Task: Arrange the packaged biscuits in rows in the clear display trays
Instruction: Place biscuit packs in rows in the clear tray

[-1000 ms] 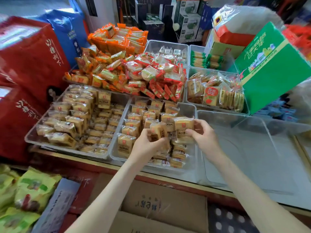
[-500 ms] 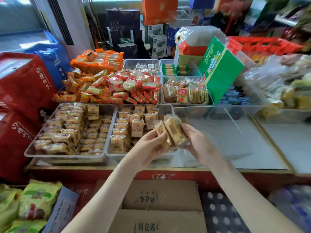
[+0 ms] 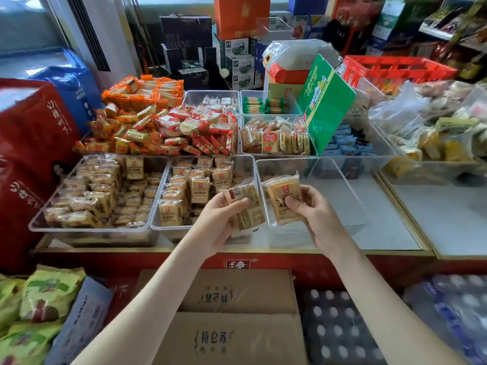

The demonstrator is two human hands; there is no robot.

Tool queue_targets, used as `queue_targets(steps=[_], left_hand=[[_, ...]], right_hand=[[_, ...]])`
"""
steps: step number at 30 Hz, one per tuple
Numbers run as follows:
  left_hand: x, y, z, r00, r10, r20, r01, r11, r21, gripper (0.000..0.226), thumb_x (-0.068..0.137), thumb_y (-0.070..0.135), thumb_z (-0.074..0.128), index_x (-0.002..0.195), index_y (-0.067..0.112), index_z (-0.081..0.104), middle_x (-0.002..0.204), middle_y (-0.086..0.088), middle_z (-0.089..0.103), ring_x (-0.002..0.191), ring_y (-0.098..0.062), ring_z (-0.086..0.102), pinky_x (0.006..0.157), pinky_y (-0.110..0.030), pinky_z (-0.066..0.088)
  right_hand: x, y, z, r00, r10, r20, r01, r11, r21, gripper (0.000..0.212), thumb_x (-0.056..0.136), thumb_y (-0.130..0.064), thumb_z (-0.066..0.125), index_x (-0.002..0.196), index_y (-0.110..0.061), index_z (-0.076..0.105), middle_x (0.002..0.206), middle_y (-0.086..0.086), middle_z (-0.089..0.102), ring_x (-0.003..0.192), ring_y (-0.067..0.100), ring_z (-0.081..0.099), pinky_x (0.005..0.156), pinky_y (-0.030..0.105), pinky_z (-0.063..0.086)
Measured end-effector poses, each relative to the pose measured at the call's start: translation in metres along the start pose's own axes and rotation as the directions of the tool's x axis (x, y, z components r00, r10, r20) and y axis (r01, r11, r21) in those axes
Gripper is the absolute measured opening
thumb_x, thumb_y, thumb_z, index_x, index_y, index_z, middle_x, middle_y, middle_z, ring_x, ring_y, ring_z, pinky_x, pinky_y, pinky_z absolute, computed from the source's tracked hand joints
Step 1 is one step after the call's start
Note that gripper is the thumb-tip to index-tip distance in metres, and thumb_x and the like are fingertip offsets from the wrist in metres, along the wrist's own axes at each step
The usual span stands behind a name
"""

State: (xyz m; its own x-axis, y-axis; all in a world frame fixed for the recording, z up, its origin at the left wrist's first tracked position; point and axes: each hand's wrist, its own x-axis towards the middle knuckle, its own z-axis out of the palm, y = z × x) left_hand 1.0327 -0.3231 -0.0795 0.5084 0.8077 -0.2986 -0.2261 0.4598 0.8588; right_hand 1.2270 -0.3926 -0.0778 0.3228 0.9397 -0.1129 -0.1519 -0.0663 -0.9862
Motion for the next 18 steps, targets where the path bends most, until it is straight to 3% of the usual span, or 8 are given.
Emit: queue_targets(steps=[4, 8, 10, 13, 16, 18], left_hand=[[-0.003, -0.003, 0.0, 0.987, 0.155, 0.051, -0.16, 0.98, 0.122, 0.034, 0.073, 0.017, 0.078, 0.105, 0.015, 0.066, 0.101, -0.001, 0.073, 0.102, -0.022, 0.063, 0.096, -0.039, 0.045], [-0.005, -0.011, -0.001, 0.961, 0.267, 0.065, -0.274, 0.95, 0.15, 0.034, 0.072, 0.015, 0.077, 0.104, 0.017, 0.066, 0.102, 0.002, 0.074, 0.099, -0.016, 0.066, 0.088, -0.031, 0.051], [-0.008, -0.012, -0.001, 0.952, 0.287, 0.105, -0.3, 0.941, 0.155, 0.034, 0.072, 0.021, 0.079, 0.104, 0.022, 0.067, 0.103, 0.002, 0.074, 0.097, -0.015, 0.067, 0.084, -0.03, 0.054], [-0.012, -0.013, 0.003, 0.955, 0.28, 0.095, -0.292, 0.943, 0.157, 0.043, 0.074, 0.023, 0.076, 0.114, 0.023, 0.061, 0.103, -0.001, 0.074, 0.095, -0.018, 0.069, 0.079, -0.034, 0.059], [-0.011, -0.014, 0.009, 0.976, 0.209, 0.056, -0.216, 0.96, 0.181, 0.047, 0.08, 0.022, 0.068, 0.125, 0.025, 0.054, 0.103, -0.004, 0.074, 0.094, -0.023, 0.07, 0.08, -0.043, 0.058], [-0.011, -0.011, 0.014, 0.987, 0.159, 0.003, -0.158, 0.974, 0.165, 0.047, 0.083, 0.022, 0.067, 0.128, 0.021, 0.053, 0.106, -0.005, 0.074, 0.096, -0.023, 0.07, 0.087, -0.05, 0.056]], right_hand=[[-0.004, 0.001, -0.007, 0.98, -0.192, 0.059, 0.194, 0.98, -0.042, 0.031, 0.082, -0.003, 0.068, 0.108, -0.018, 0.06, 0.098, -0.005, 0.071, 0.096, 0.011, 0.066, 0.08, 0.024, 0.053], [-0.002, 0.007, -0.01, 0.962, -0.231, 0.144, 0.231, 0.973, 0.017, 0.036, 0.071, -0.025, 0.081, 0.103, -0.033, 0.067, 0.099, -0.009, 0.07, 0.098, 0.013, 0.063, 0.083, 0.03, 0.051], [-0.001, 0.011, -0.013, 0.95, -0.199, 0.239, 0.18, 0.978, 0.101, 0.046, 0.066, -0.039, 0.085, 0.108, -0.032, 0.067, 0.103, -0.004, 0.07, 0.099, 0.013, 0.063, 0.081, 0.025, 0.052], [0.002, 0.009, -0.011, 0.962, -0.092, 0.257, 0.039, 0.978, 0.203, 0.059, 0.074, -0.04, 0.077, 0.122, -0.015, 0.053, 0.105, 0.005, 0.071, 0.097, 0.017, 0.066, 0.081, 0.027, 0.053], [0.006, 0.009, -0.002, 0.968, 0.086, 0.234, -0.096, 0.995, 0.03, 0.033, 0.102, -0.033, 0.043, 0.12, -0.01, 0.055, 0.102, 0.005, 0.071, 0.095, 0.017, 0.067, 0.089, 0.037, 0.051], [0.006, 0.01, 0.003, 0.954, 0.183, 0.236, -0.164, 0.982, -0.098, 0.035, 0.107, -0.023, 0.03, 0.113, -0.014, 0.063, 0.098, 0.003, 0.072, 0.095, 0.019, 0.065, 0.089, 0.036, 0.052]])
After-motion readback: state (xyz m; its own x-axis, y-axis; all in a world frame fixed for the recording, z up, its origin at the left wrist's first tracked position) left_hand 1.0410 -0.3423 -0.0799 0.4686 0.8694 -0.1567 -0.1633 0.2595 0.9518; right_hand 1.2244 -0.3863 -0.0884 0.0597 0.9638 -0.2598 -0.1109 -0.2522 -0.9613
